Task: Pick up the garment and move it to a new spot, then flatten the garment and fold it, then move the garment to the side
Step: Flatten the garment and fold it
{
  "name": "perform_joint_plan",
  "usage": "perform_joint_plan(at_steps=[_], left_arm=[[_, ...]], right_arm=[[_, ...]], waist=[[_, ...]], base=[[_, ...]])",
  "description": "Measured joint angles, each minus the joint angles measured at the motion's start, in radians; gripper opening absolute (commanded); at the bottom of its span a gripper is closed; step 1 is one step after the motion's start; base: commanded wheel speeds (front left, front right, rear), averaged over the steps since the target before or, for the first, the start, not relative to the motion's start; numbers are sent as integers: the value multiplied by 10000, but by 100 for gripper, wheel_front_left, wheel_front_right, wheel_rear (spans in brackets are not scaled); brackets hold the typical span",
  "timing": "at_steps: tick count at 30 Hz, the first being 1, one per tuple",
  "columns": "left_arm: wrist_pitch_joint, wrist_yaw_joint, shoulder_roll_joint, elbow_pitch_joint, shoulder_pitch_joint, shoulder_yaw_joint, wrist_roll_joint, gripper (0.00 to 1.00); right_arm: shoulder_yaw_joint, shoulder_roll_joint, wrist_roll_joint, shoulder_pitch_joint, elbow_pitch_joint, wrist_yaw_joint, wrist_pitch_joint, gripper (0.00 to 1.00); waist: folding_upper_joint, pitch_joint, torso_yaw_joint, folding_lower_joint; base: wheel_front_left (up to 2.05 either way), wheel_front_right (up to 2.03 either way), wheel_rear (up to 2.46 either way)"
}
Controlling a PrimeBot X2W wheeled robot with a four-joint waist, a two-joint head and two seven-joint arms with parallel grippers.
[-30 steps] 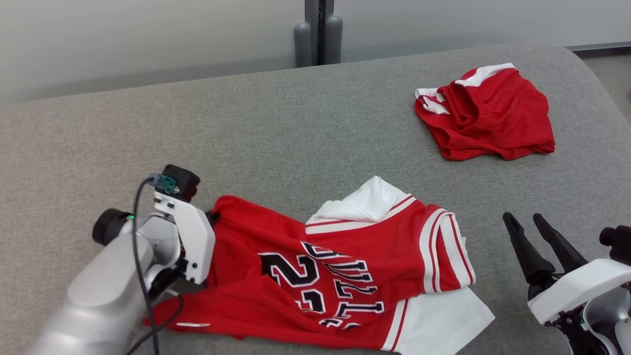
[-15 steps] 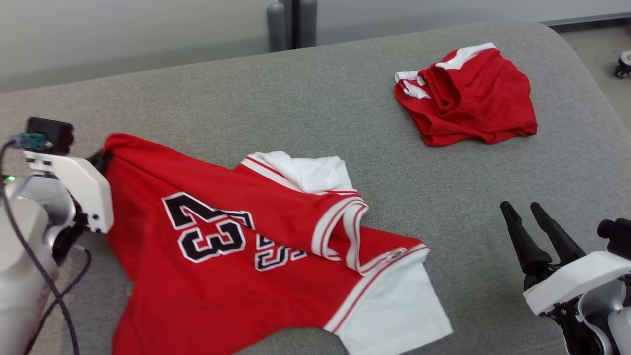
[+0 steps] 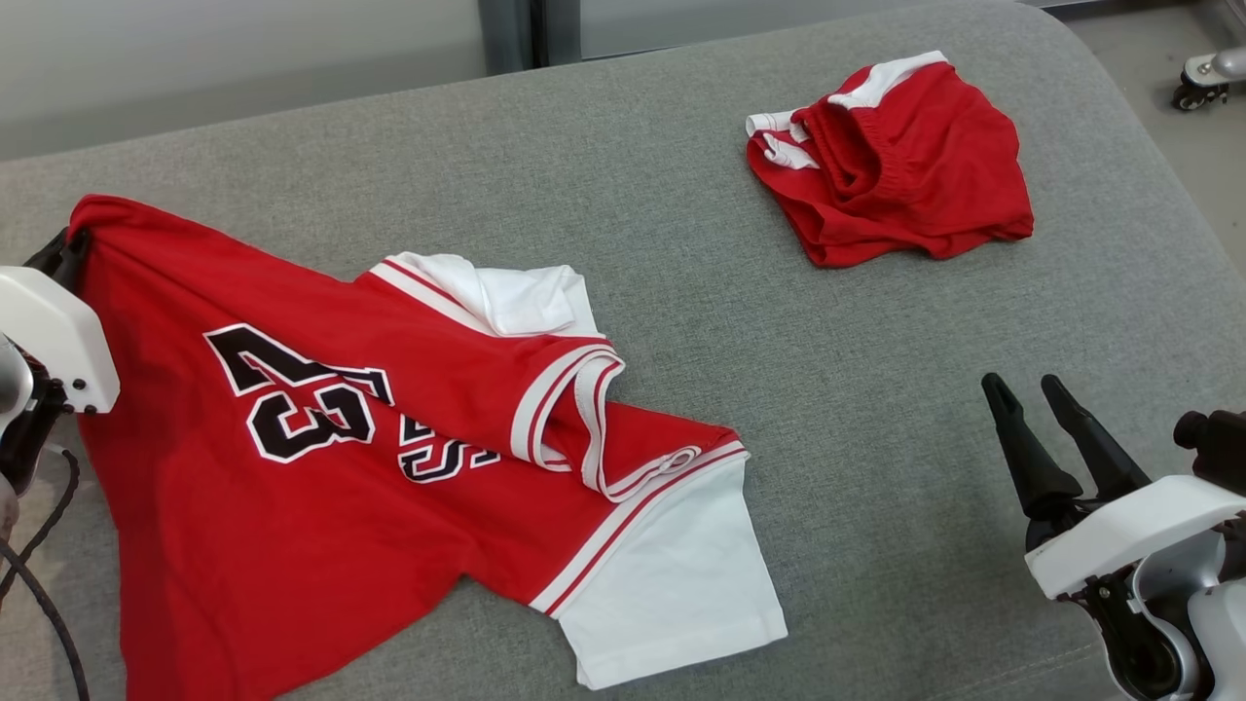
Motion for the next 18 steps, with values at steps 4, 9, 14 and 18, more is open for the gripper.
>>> perform_joint_plan(at_steps=[4, 9, 14, 18], left_arm=[[-52, -17, -10, 73, -33, -163, -6, 77], [-50, -29, -88, -92, -32, -522, -201, 100], [-192, -29, 148, -481, 26, -959, -270, 100], [-619, -29, 291, -980, 166, -1110, -374, 100]], right_arm=[[8, -36, -2, -32, 100, 0, -59, 100], [119, -67, -4, -51, 207, 0, -84, 100], [146, -104, -29, -39, 282, 0, -88, 100], [194, -105, -182, -9, 334, 0, -86, 100]], waist=[[0, -27, 67, 0], [0, -159, 355, 0], [0, -443, 730, 0], [0, -724, 1068, 0]], base=[[0, 0, 0], [0, 0, 0], [0, 0, 0], [0, 0, 0]])
